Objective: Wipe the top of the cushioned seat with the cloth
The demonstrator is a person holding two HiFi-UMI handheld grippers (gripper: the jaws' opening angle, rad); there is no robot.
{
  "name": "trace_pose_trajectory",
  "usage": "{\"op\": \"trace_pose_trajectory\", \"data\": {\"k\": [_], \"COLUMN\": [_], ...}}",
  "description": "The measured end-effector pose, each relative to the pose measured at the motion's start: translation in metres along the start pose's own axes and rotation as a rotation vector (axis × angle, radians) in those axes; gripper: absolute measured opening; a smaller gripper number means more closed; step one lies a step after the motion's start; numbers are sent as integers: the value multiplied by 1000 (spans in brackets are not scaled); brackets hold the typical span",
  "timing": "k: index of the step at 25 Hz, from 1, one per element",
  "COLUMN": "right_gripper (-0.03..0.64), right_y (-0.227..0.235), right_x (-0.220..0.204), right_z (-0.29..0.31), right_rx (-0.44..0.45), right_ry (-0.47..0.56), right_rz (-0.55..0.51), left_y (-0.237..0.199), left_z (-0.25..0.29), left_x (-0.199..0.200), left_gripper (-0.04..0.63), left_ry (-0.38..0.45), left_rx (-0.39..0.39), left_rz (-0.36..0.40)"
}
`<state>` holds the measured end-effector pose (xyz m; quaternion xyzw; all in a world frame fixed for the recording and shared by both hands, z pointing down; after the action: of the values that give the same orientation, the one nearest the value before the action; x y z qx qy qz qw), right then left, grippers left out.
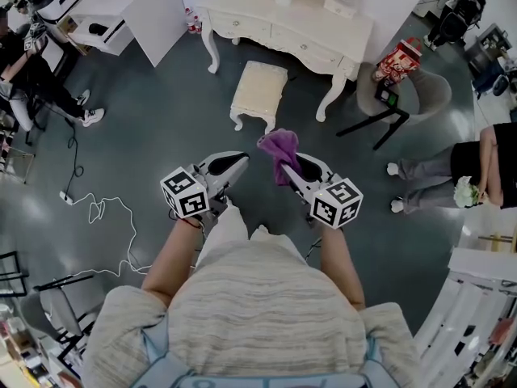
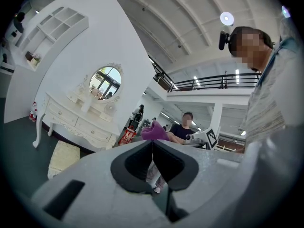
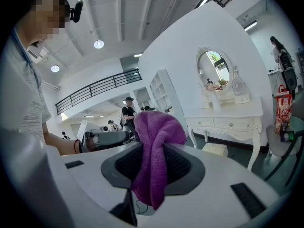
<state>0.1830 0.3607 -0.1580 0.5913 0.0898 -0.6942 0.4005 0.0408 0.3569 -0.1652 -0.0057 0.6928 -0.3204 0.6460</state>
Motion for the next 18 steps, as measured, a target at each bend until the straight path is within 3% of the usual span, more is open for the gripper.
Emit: {"op": "trace_pose_trajectory", "data": {"k": [7, 18], "right_gripper": [114, 114], "right_y": [33, 100], "right_x": [15, 59], "right_z": [38, 135], "right_rx": [-40, -84], "right_ry": [-3, -34], "right_rz": [-23, -23], "left_y": [-50, -167], "left_z": [13, 57], "left_x": [15, 62], "left_gripper": [14, 14], "left_ry": [3, -9], "left_rx": [8, -20], "left_rz": [46, 31]}}
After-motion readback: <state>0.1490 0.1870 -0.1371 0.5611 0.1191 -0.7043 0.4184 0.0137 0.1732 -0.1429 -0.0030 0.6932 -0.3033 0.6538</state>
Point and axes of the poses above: the fingertips, and each gripper's own axes: z forward along the fingers, y to its right, x out of its top, the point moved 3 cm from there along -z, backward along the fingers, and after that the axes turned 3 degrees about -y, right-handed, at the moved point
